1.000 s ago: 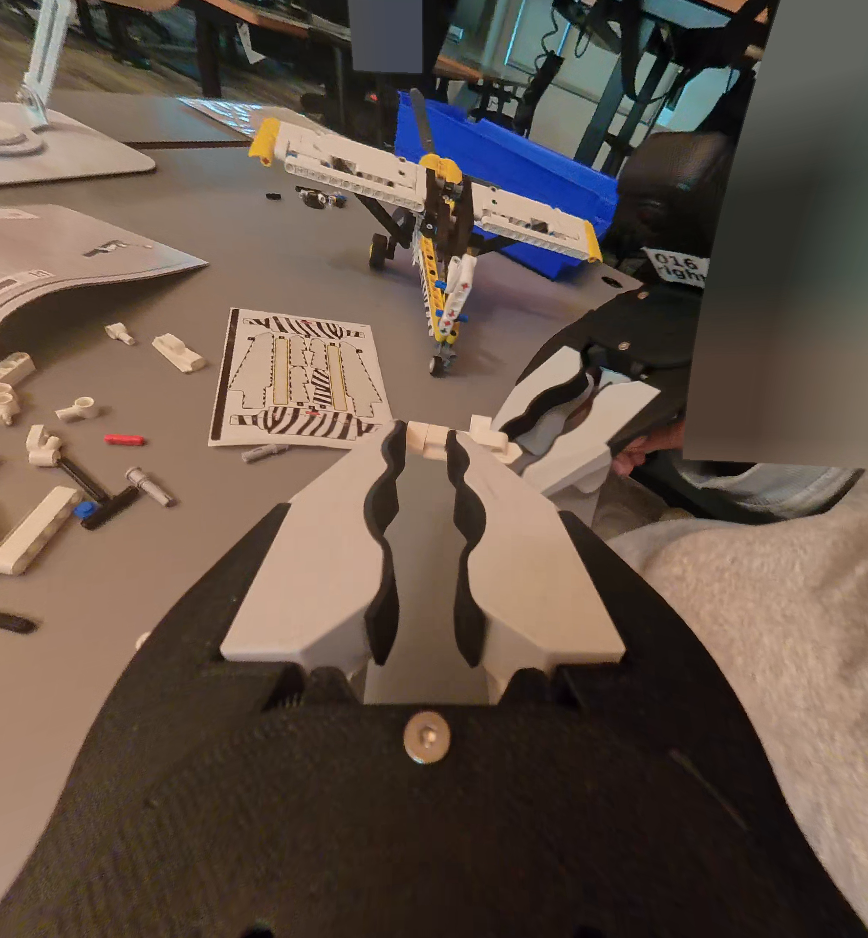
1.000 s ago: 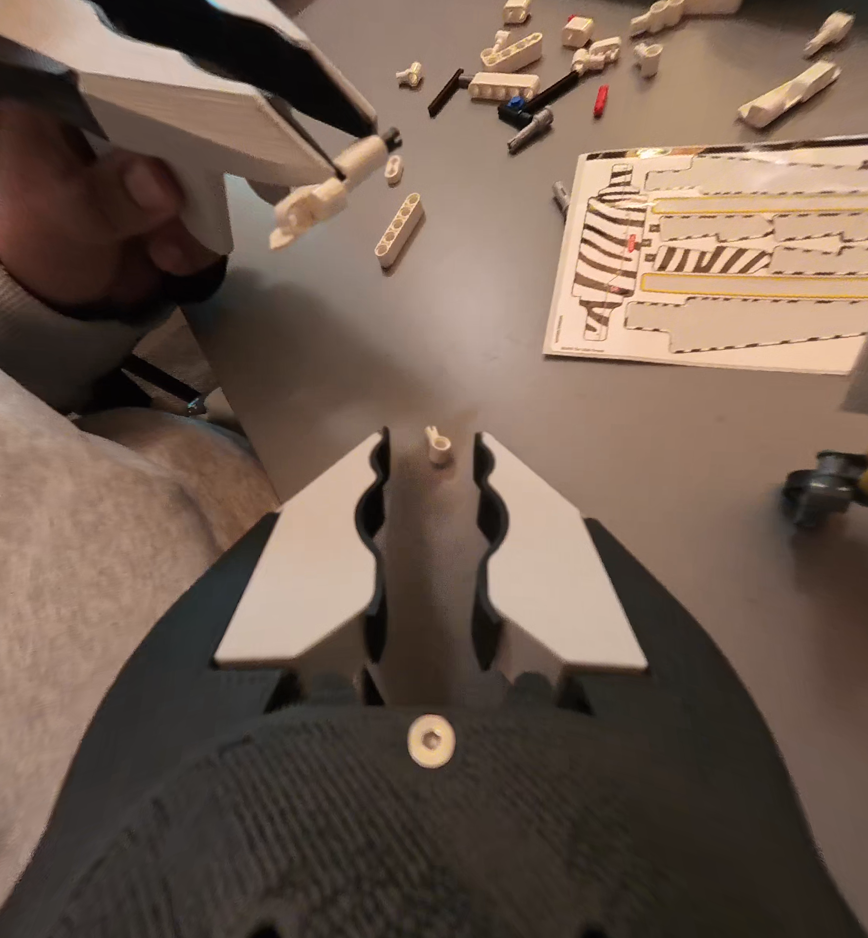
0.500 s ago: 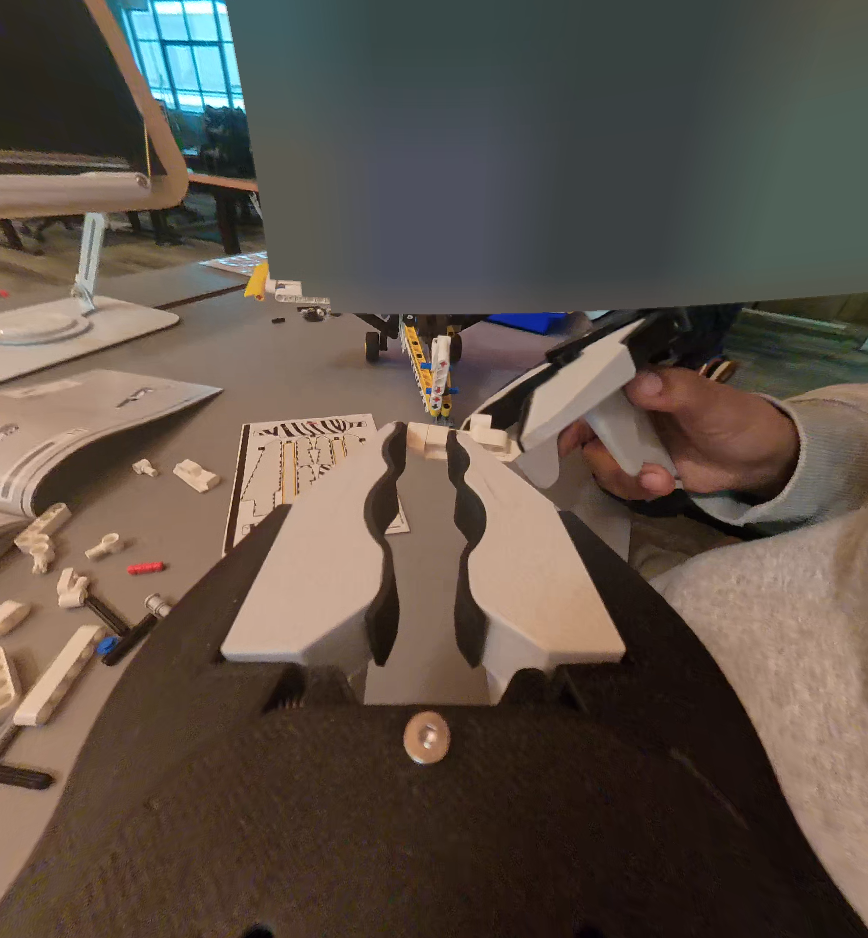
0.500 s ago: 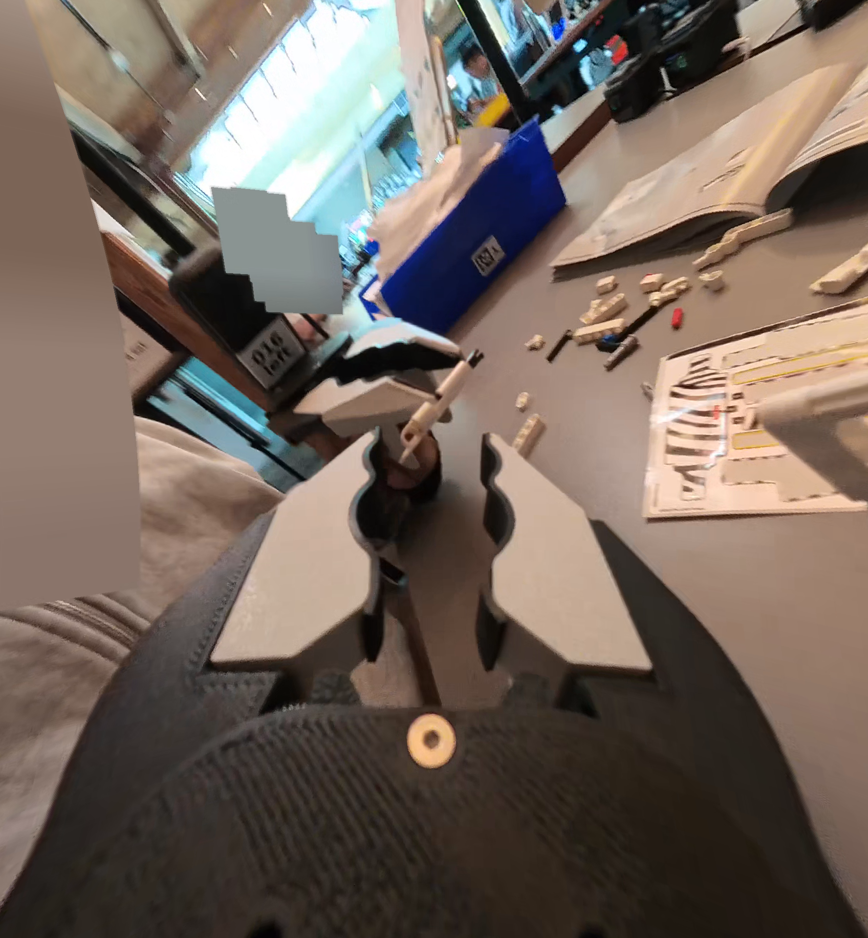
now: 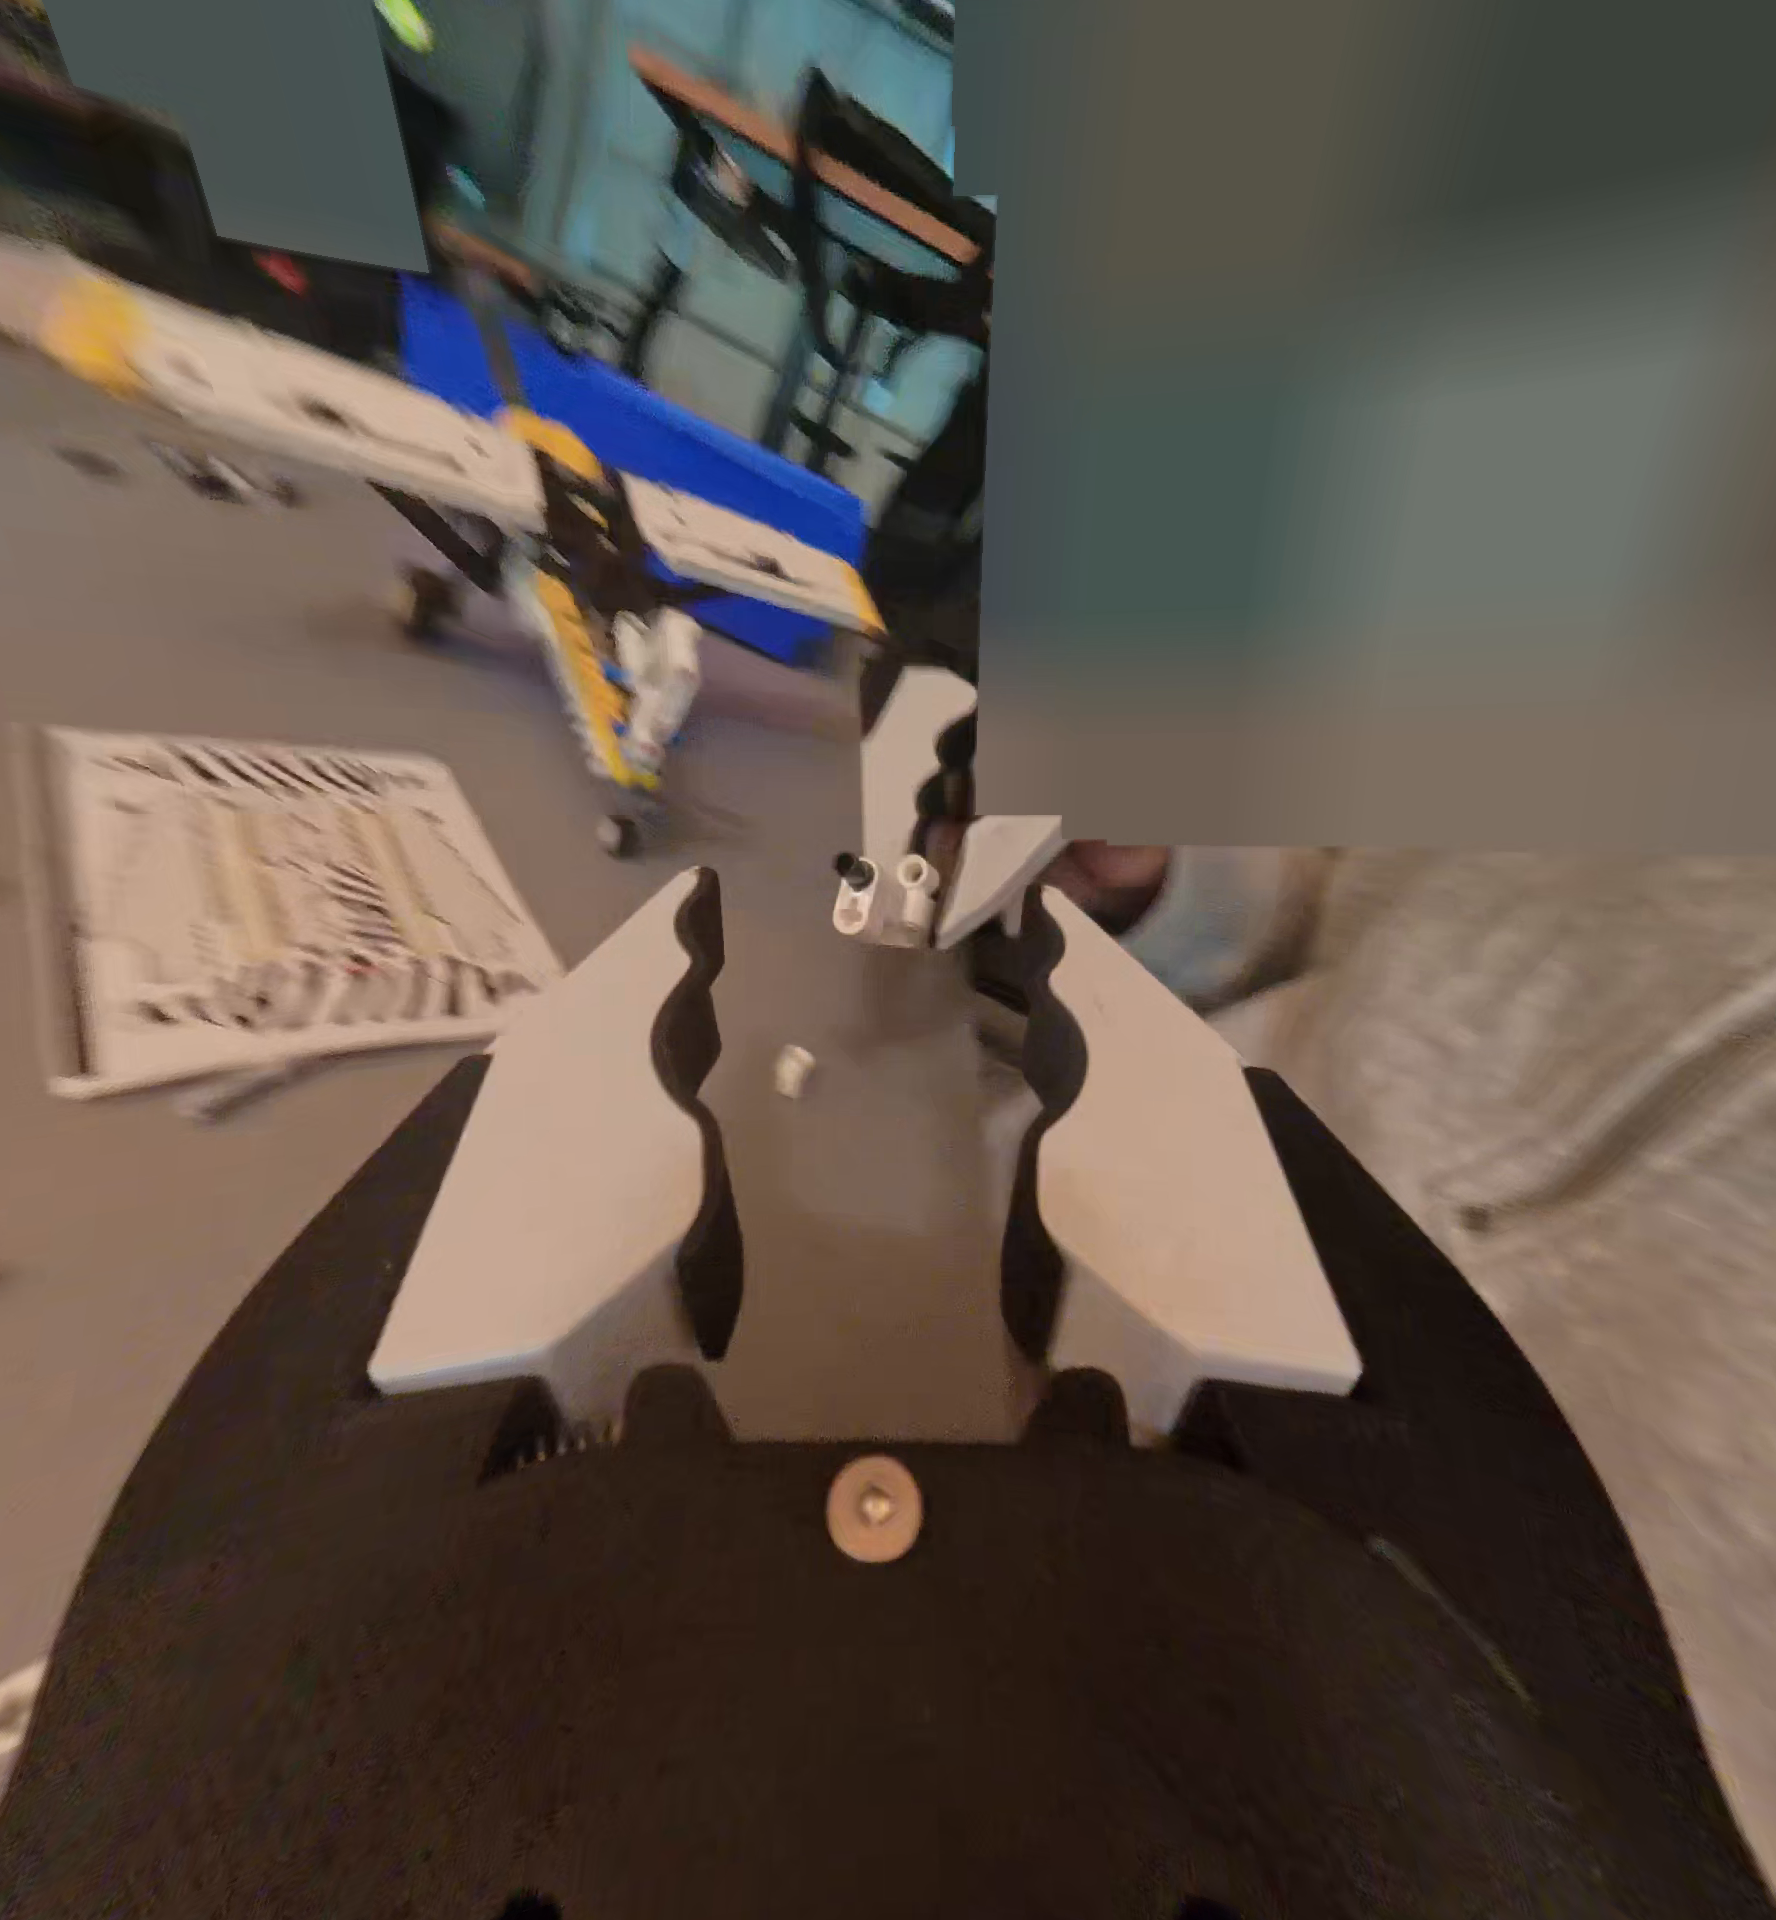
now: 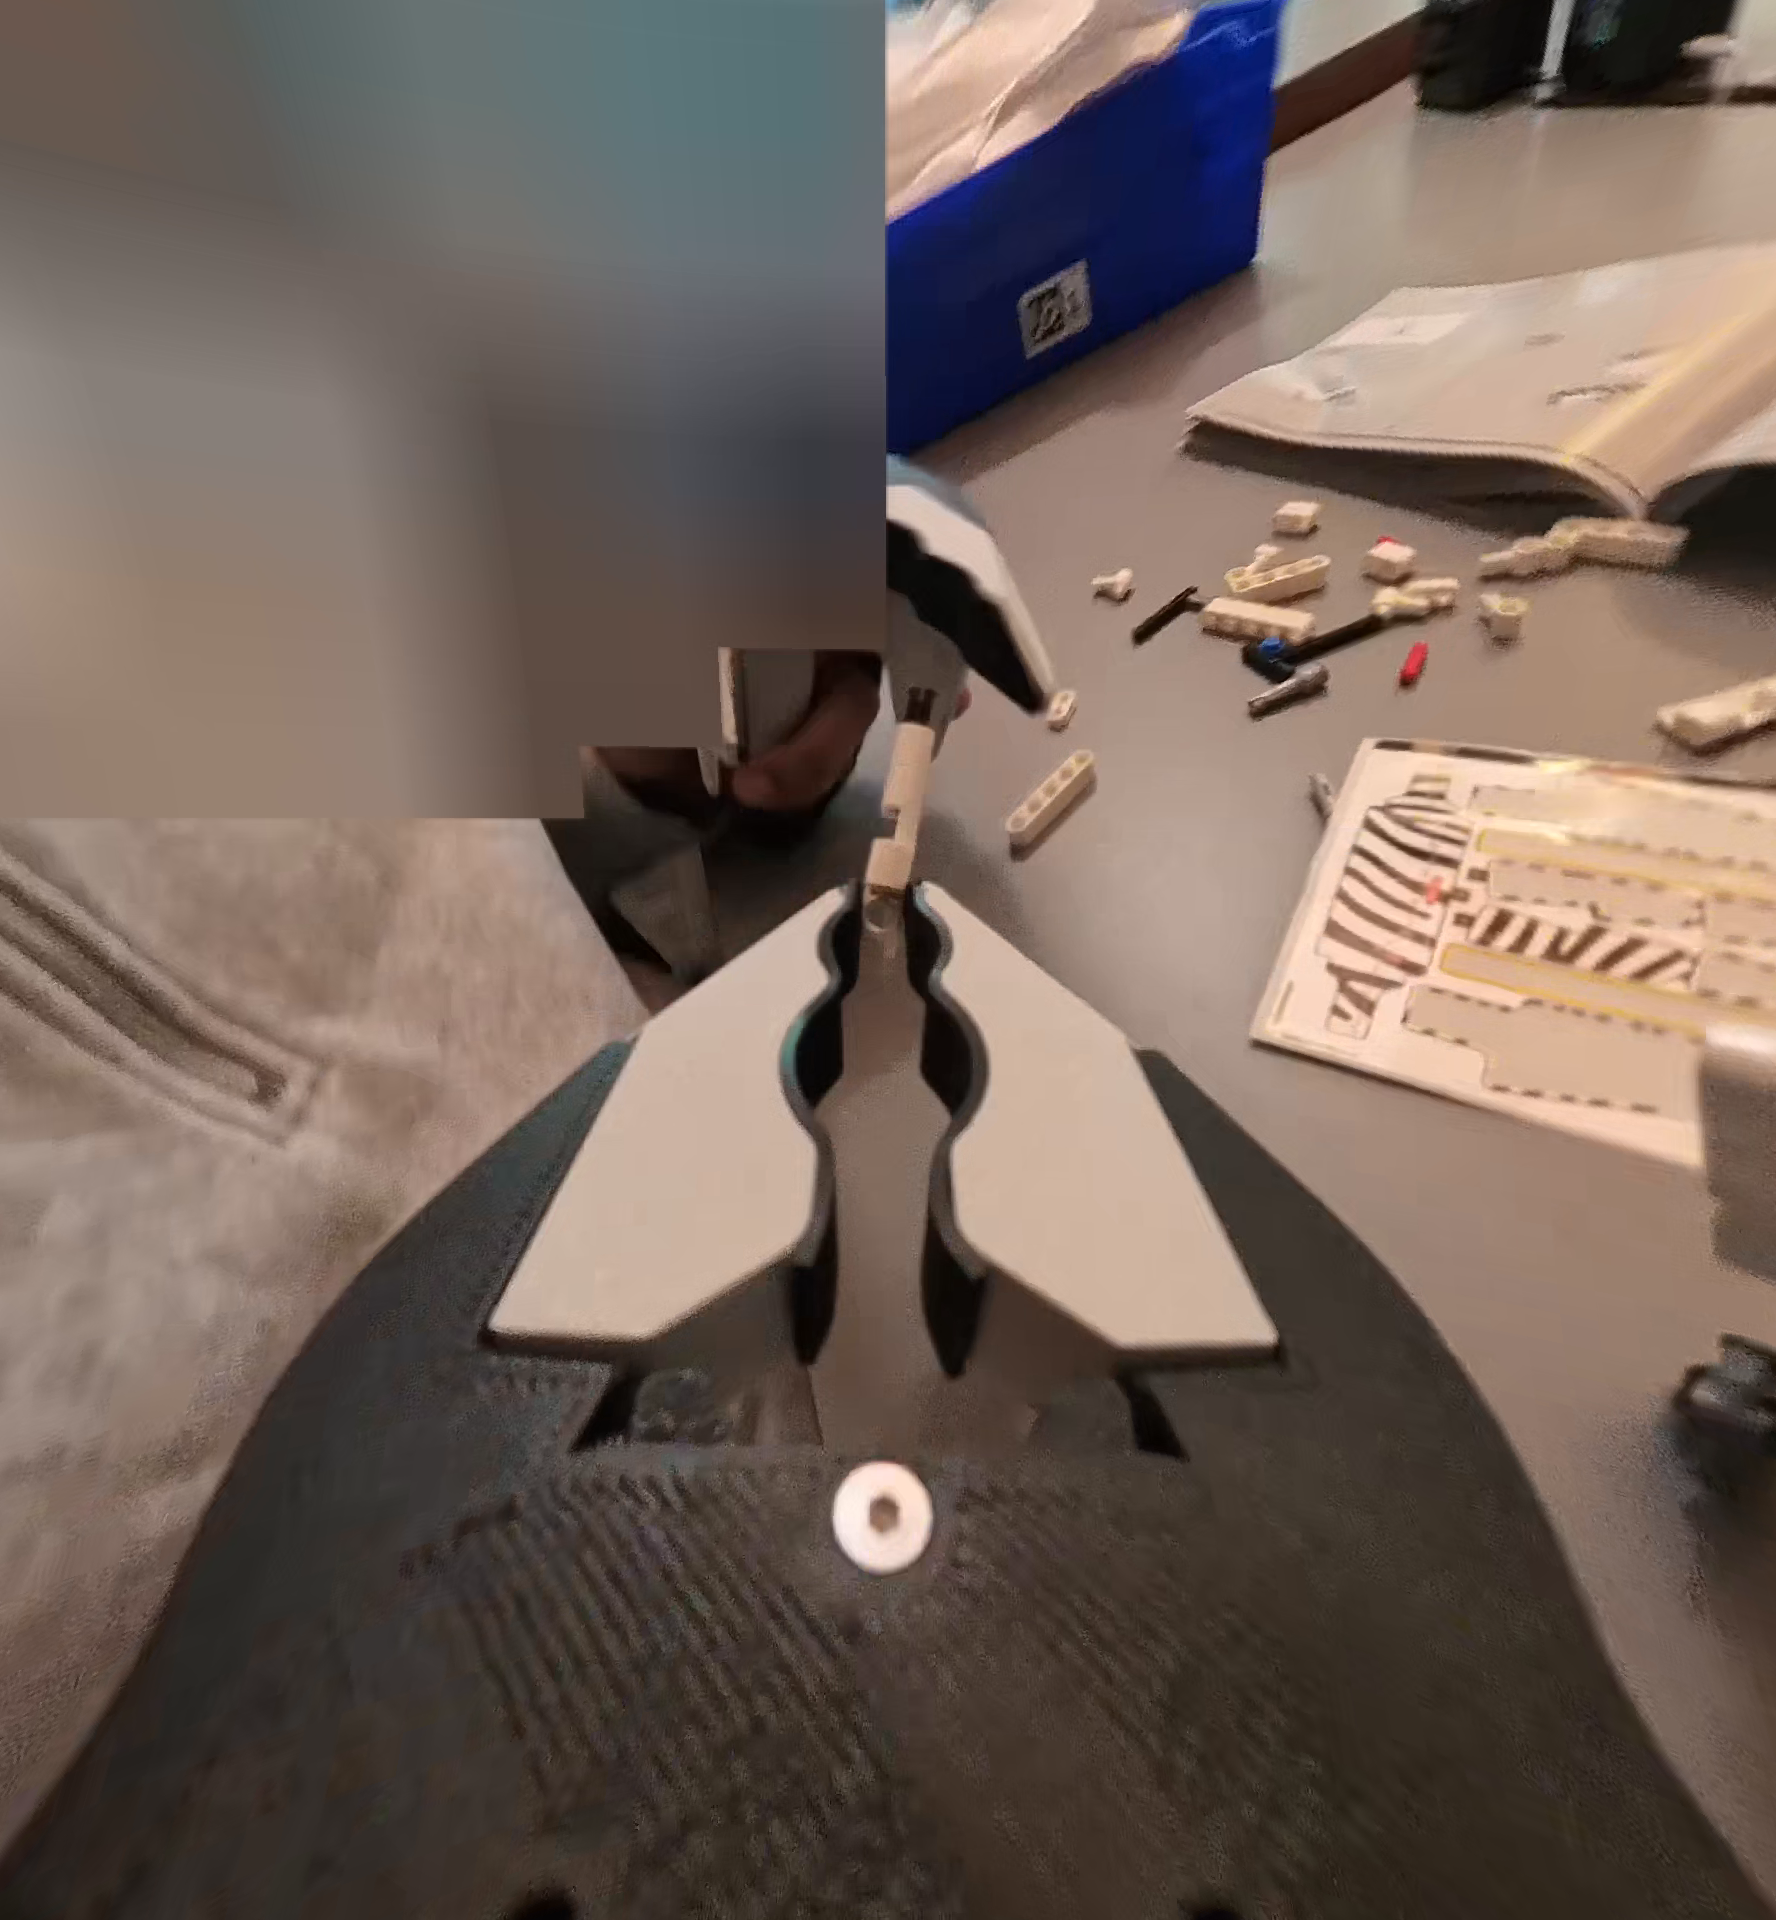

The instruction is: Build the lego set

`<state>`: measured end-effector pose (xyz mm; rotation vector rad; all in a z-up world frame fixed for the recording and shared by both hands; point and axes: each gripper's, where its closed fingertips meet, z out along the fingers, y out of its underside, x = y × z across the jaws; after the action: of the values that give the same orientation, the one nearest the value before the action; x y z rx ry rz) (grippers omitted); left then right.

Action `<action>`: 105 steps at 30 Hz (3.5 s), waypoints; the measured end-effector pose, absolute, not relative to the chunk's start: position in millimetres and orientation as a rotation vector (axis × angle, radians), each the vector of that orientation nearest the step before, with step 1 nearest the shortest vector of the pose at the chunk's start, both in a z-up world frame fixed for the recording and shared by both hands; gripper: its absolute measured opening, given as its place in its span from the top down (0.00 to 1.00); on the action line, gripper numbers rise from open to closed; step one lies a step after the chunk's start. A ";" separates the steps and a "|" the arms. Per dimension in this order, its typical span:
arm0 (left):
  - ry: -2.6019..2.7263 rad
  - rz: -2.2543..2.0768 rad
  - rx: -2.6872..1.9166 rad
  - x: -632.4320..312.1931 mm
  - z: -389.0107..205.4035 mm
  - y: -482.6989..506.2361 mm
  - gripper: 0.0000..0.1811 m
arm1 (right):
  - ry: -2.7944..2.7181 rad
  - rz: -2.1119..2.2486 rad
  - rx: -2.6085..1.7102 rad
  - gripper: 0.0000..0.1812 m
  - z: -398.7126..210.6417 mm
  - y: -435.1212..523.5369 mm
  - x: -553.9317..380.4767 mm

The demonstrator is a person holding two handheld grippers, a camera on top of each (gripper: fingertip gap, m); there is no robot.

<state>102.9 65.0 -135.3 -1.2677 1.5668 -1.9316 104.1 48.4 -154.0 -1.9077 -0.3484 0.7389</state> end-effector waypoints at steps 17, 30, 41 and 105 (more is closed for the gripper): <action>1.958 -1.822 -1.208 88.5 -161.2 25.1 0.97 | -0.763 0.606 -1.956 0.97 -156.1 35.4 82.7; 1.810 -1.842 -1.215 92.9 -150.6 40.4 0.98 | -0.742 0.429 -1.976 0.92 -153.9 44.7 95.8; 1.810 -1.833 -1.140 90.3 -146.0 37.1 0.98 | -0.680 0.546 -1.888 0.97 -142.3 43.5 91.0; 1.749 -1.590 -1.422 113.3 -170.3 46.8 0.97 | -0.786 -0.028 -2.010 0.97 -167.6 49.7 115.0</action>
<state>113.3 46.8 -170.3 -1.4220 1.7488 -1.5903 115.0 49.7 -167.6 -2.0100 -0.7861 -0.0282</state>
